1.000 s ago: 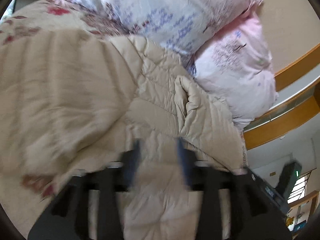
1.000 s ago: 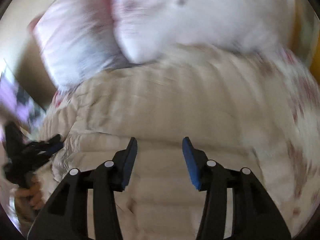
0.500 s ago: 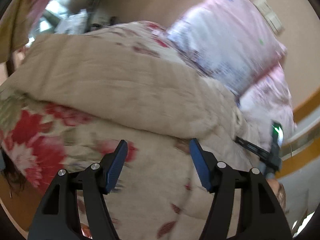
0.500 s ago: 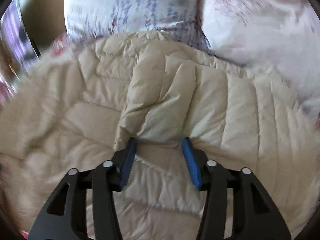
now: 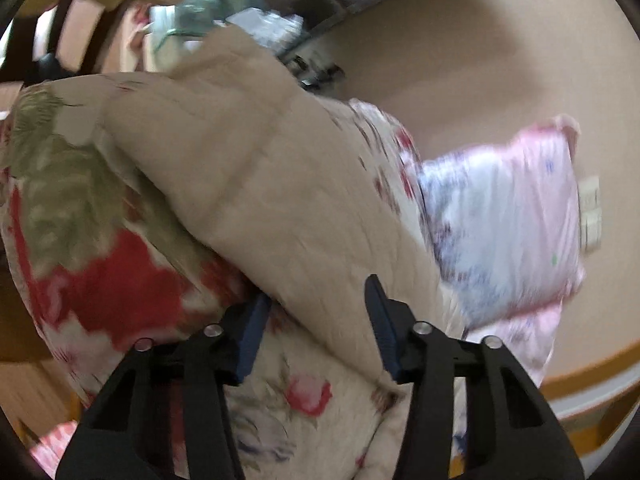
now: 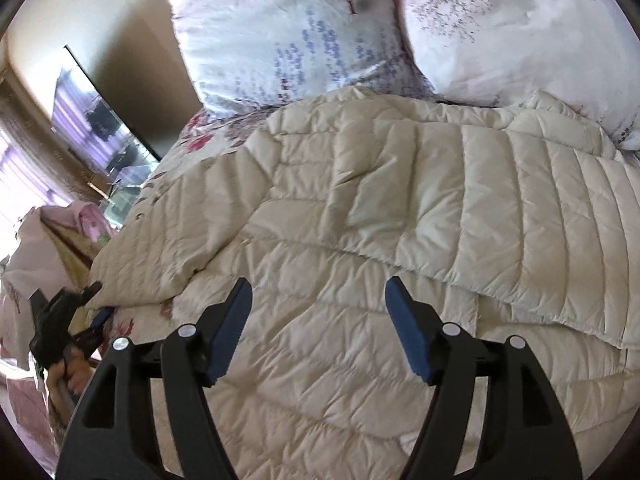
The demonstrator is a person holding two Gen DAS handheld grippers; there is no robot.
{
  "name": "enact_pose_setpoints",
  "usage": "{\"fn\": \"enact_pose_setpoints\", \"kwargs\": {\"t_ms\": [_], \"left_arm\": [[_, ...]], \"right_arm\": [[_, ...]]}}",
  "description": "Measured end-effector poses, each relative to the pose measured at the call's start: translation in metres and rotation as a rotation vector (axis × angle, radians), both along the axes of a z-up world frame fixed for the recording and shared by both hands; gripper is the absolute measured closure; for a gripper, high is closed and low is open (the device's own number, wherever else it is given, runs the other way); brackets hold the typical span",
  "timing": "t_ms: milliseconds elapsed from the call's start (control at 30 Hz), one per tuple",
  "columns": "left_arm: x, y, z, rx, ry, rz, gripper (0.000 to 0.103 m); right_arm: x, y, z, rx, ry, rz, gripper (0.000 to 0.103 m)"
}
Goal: Fold large clothes
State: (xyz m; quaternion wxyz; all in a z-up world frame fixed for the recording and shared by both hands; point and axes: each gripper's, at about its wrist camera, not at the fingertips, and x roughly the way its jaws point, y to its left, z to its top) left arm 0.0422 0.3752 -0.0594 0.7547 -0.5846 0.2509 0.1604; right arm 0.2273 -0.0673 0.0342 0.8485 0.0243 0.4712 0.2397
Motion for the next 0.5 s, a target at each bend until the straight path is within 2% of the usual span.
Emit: {"fn": "enact_pose_setpoints", "kwargs": {"t_ms": [133, 200, 267, 400, 500], "left_arm": [[-0.005, 0.022, -0.008, -0.051, -0.017, 0.067, 0.075], [-0.004, 0.028, -0.008, -0.053, -0.016, 0.075, 0.089], [-0.002, 0.031, -0.003, -0.043, -0.022, 0.079, 0.096], [0.008, 0.028, 0.024, 0.03, -0.058, 0.051, 0.1], [0.024, 0.014, 0.059, 0.111, -0.11, -0.009, 0.1]], "right_arm": [[-0.007, 0.0, 0.002, -0.001, -0.011, 0.026, 0.031], [-0.008, -0.004, 0.001, -0.005, -0.015, 0.023, 0.031], [-0.009, -0.011, 0.001, -0.004, -0.017, 0.01, 0.031], [-0.012, -0.028, 0.004, -0.006, -0.038, -0.014, 0.031], [-0.017, -0.045, 0.01, -0.013, -0.065, -0.039, 0.031]]}}
